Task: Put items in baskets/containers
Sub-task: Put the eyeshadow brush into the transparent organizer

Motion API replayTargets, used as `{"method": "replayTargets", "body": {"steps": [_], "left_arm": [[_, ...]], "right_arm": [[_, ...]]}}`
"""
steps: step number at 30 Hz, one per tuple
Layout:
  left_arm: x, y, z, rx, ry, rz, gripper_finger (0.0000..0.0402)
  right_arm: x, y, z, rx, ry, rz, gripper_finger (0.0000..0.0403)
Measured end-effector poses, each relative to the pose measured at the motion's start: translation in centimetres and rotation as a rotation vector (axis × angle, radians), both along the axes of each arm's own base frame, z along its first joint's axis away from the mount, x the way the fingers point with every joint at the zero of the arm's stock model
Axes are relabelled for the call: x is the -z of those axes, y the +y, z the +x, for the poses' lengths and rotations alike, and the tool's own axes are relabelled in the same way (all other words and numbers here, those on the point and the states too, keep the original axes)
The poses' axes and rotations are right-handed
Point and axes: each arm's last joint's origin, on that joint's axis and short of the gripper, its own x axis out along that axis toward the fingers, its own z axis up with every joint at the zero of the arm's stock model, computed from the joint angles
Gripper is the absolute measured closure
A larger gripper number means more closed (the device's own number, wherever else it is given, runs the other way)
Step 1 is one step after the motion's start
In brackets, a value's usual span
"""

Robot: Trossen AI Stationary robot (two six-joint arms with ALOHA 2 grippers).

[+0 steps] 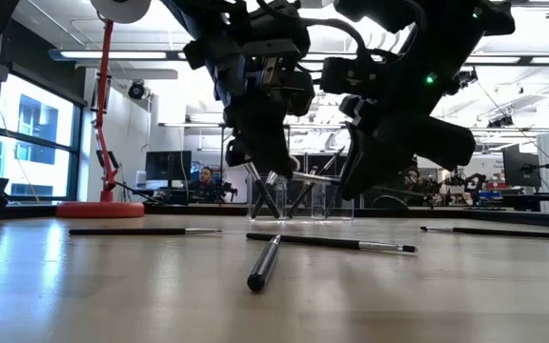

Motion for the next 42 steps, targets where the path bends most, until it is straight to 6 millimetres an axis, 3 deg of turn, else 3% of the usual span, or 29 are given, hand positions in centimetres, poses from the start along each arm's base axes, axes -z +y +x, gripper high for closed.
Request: {"method": "replayTargets", "body": {"steps": [11, 24, 35, 42], "left_arm": [[-0.1, 0.0, 0.1, -0.011, -0.013, -0.015, 0.0401], [-0.1, 0.0, 0.2, -0.014, -0.022, -0.002, 0.0399], [-0.1, 0.2, 0.3, 0.013, -0.042, 0.058, 0.0309], [-1.5, 0.8, -0.9, 0.081, -0.035, 0.144, 0.0298]], "right_arm": [[0.0, 0.1, 0.1, 0.006, -0.016, 0.028, 0.0388], [0.0, 0.1, 0.1, 0.029, -0.016, 0.039, 0.039], [0.0, 0.1, 0.0, 0.074, -0.029, 0.066, 0.039], [0.0, 0.0, 0.0, 0.183, -0.071, 0.13, 0.039]]}}
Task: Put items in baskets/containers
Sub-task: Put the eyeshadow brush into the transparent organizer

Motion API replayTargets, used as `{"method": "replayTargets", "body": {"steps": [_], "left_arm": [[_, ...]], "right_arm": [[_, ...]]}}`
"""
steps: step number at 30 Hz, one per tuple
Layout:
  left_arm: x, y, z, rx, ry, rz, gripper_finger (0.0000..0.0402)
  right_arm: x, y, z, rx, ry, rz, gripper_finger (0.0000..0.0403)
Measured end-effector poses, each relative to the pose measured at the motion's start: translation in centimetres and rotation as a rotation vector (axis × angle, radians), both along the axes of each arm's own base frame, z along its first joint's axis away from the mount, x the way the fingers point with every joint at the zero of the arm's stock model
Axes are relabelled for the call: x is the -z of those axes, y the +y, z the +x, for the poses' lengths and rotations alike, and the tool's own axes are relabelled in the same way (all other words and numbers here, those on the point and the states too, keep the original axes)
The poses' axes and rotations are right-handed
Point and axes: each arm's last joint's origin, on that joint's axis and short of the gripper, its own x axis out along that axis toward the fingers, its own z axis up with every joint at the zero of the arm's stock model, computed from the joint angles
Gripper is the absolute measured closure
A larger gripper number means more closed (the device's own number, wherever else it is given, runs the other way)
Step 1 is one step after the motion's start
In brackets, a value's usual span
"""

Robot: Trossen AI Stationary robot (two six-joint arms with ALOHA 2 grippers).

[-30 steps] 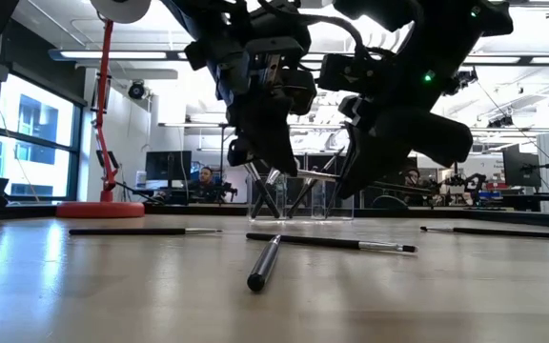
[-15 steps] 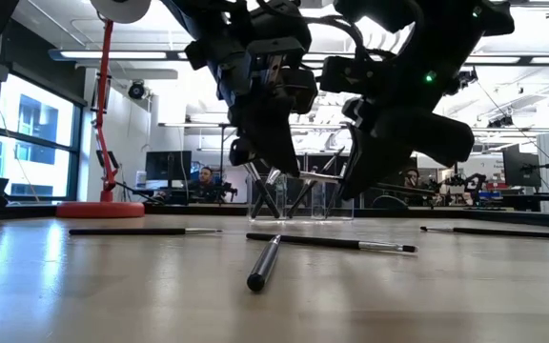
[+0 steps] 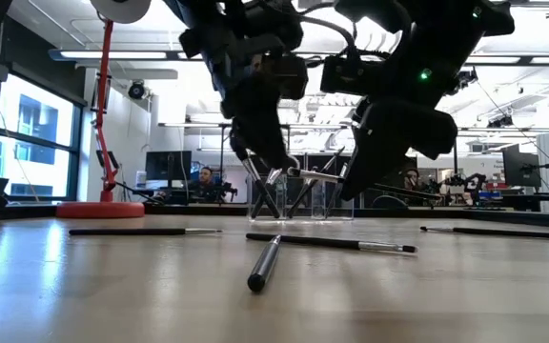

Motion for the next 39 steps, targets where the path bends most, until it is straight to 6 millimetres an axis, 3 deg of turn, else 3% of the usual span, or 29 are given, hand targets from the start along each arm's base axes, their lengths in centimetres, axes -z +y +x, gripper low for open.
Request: {"method": "replayTargets", "body": {"steps": [3, 5, 9, 13, 19, 25, 30, 34, 39], "left_arm": [[-0.3, 0.5, -1.5, 0.009, 0.061, 0.066, 0.0298], [-0.9, 1.0, -1.9, -0.01, -0.007, 0.11, 0.0298], [-1.1, 2.1, -5.8, -0.061, -0.065, 0.144, 0.0298], [0.1, 2.9, -10.8, -0.176, -0.154, 0.098, 0.0298], [0.7, 2.6, -16.3, -0.33, -0.365, 0.087, 0.0298], [-0.1, 2.4, -18.4, -0.374, -0.478, 0.197, 0.0298], [0.1, 2.3, -19.0, -0.346, -0.427, 0.226, 0.0298], [0.4, 2.3, -19.2, -0.325, -0.394, 0.242, 0.0298], [0.4, 2.3, -19.3, -0.321, -0.385, 0.253, 0.0298]], "right_arm": [[0.0, -0.1, 0.0, 0.05, -0.016, 0.012, 0.0389], [0.0, -0.1, 0.0, 0.084, -0.03, 0.015, 0.0389], [0.0, -0.8, 0.1, 0.182, -0.069, 0.046, 0.039], [-0.2, -2.2, 0.7, 0.299, -0.129, 0.096, 0.0389], [-1.0, -5.0, 2.3, 0.474, -0.338, 0.167, 0.0389], [-2.7, -9.8, 4.0, 0.578, -0.576, 0.156, 0.0388], [-3.9, -13.4, 4.6, 0.569, -0.701, 0.189, 0.0388], [-4.7, -15.1, 4.3, 0.613, -0.756, 0.16, 0.0388], [-4.9, -16.5, 1.8, 0.654, -0.854, 0.133, 0.0388]]}}
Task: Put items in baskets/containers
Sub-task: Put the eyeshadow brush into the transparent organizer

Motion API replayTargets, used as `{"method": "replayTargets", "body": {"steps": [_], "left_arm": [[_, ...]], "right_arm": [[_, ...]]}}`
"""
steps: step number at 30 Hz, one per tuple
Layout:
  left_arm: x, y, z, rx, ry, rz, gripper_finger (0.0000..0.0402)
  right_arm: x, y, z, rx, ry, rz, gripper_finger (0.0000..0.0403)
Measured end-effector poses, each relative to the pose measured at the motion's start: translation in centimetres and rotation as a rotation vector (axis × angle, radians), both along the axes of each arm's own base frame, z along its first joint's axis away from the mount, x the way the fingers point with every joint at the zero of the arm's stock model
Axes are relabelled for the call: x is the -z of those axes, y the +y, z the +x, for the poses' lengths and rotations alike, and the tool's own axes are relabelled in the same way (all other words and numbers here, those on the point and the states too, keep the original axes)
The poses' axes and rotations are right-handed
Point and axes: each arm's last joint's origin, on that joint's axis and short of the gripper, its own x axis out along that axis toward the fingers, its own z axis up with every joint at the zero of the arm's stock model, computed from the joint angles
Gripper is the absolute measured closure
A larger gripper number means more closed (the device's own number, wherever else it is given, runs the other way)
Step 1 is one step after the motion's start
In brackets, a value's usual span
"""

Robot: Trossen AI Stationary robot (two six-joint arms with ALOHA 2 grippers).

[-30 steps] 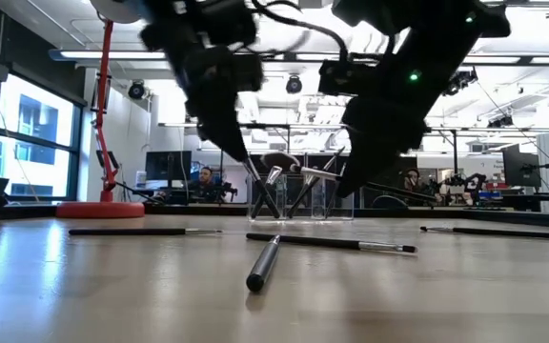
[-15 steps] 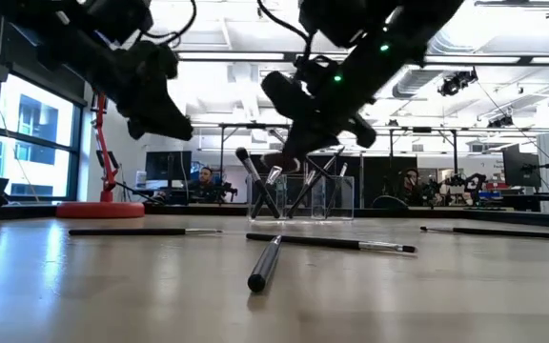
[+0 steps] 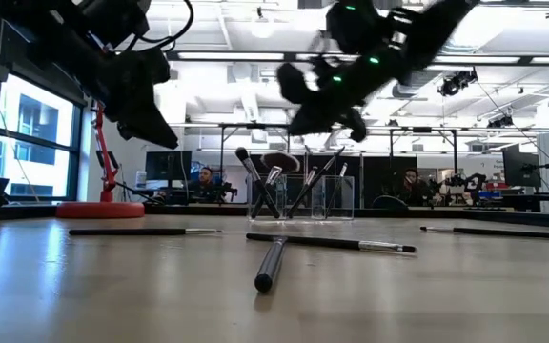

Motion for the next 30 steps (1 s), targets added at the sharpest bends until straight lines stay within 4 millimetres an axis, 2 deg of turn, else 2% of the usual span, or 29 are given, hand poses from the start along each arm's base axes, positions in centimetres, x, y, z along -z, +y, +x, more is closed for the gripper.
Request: {"method": "replayTargets", "body": {"steps": [6, 10, 14, 21, 30], "left_arm": [[-0.1, 0.4, 0.0, -0.029, -0.011, 0.031, 0.0298], [-0.3, 0.8, 0.1, -0.049, -0.032, 0.052, 0.0298], [-0.4, 1.4, 0.0, -0.08, -0.044, 0.056, 0.0298], [-0.5, 1.9, -0.1, -0.11, -0.054, 0.061, 0.0298], [-0.6, 2.0, -0.1, -0.109, -0.057, 0.059, 0.0298]], "right_arm": [[1.1, -1.3, -5.3, 0.055, -0.329, -0.047, 0.0387], [1.0, -1.9, -7.1, 0.044, -0.407, -0.157, 0.0387], [0.9, -2.9, -7.0, 0.046, -0.307, -0.243, 0.0387], [1.9, -4.8, -6.3, -0.008, -0.157, -0.261, 0.0387], [3.0, -5.0, -6.5, -0.071, -0.093, -0.178, 0.0386]]}}
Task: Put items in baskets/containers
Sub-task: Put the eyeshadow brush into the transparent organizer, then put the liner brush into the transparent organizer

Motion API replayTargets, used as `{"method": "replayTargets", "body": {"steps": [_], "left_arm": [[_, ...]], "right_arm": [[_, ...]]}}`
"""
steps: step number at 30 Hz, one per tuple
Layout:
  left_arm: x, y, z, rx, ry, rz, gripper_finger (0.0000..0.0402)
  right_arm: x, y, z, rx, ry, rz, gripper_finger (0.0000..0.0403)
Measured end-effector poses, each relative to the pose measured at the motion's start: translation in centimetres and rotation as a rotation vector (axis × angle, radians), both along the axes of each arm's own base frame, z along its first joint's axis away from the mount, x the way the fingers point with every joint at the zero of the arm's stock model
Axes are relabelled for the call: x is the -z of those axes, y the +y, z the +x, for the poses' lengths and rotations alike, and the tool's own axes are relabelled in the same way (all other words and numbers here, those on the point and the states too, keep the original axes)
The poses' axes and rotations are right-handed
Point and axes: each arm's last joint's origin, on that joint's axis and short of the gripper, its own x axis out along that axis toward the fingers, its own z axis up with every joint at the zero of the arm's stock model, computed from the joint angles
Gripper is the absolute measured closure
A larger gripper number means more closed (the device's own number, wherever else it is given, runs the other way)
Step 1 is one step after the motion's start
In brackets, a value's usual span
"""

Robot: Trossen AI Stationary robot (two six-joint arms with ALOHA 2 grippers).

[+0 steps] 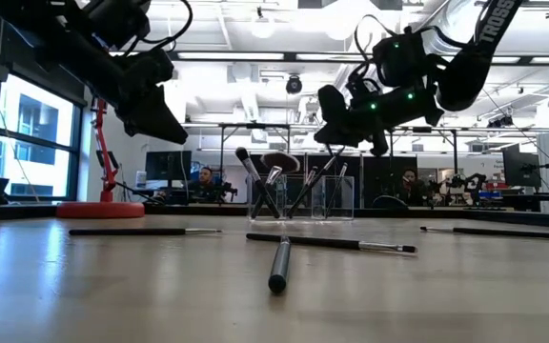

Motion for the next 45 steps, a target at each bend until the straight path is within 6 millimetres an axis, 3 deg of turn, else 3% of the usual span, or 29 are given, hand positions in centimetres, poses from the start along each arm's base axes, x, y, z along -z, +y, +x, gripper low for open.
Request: {"method": "replayTargets", "body": {"steps": [12, 23, 33, 39, 45], "left_arm": [[-0.1, 0.0, 0.1, -0.002, -0.012, 0.005, 0.0298], [-0.1, 0.0, 0.1, -0.001, -0.011, 0.004, 0.0298], [-0.1, 0.0, 0.1, 0.004, -0.012, 0.001, 0.0298], [-0.1, 0.0, 0.1, 0.005, -0.013, 0.001, 0.0298], [-0.1, 0.0, 0.1, 0.0, -0.012, 0.004, 0.0298]], "right_arm": [[0.2, -0.2, -0.2, 0.064, 0.027, -0.006, 0.0342], [0.0, 0.0, 0.0, 0.012, 0.02, -0.017, 0.0357], [-3.9, 0.6, -1.0, -0.044, -0.08, -0.096, 0.0355], [-6.0, 2.7, -1.8, -0.113, -0.084, -0.071, 0.0382], [-6.2, 5.8, -2.4, -0.135, 0.044, -0.006, 0.0396]]}}
